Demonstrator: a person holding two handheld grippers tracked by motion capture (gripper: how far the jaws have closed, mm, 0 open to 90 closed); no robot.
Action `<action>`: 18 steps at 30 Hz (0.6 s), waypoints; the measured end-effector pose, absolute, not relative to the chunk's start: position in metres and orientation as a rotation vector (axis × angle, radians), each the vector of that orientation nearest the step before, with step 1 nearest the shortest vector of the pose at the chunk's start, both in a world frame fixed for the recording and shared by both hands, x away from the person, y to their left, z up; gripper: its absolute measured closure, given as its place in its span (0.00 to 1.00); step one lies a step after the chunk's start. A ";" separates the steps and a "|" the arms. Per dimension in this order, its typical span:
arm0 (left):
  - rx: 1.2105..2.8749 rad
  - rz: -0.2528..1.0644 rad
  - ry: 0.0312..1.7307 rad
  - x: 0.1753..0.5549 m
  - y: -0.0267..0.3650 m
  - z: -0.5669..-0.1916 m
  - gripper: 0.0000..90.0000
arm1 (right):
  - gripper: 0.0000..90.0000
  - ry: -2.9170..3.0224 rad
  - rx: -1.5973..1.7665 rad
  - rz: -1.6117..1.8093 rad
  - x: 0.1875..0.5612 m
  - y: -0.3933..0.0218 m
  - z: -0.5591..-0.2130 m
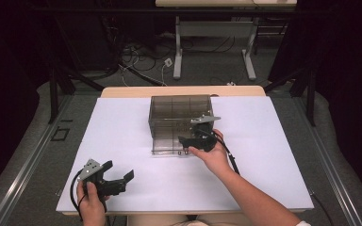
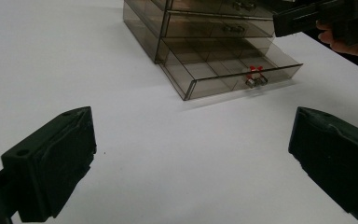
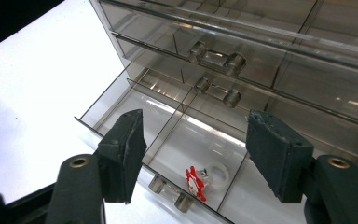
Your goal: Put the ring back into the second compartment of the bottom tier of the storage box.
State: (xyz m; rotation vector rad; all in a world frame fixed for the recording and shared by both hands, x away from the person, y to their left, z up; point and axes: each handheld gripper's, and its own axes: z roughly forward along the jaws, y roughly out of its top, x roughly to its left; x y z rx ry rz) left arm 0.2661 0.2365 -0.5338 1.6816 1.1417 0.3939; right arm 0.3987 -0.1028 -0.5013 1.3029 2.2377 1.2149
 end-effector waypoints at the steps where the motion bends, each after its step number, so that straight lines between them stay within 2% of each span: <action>1: 1.681 0.394 1.142 0.266 0.236 -0.534 0.01 | 0.39 2.231 1.291 1.216 0.398 -0.104 -0.501; 18: 1.681 0.395 1.145 0.266 0.236 -0.534 0.01 | 0.17 2.179 1.258 1.270 0.374 -0.130 -0.489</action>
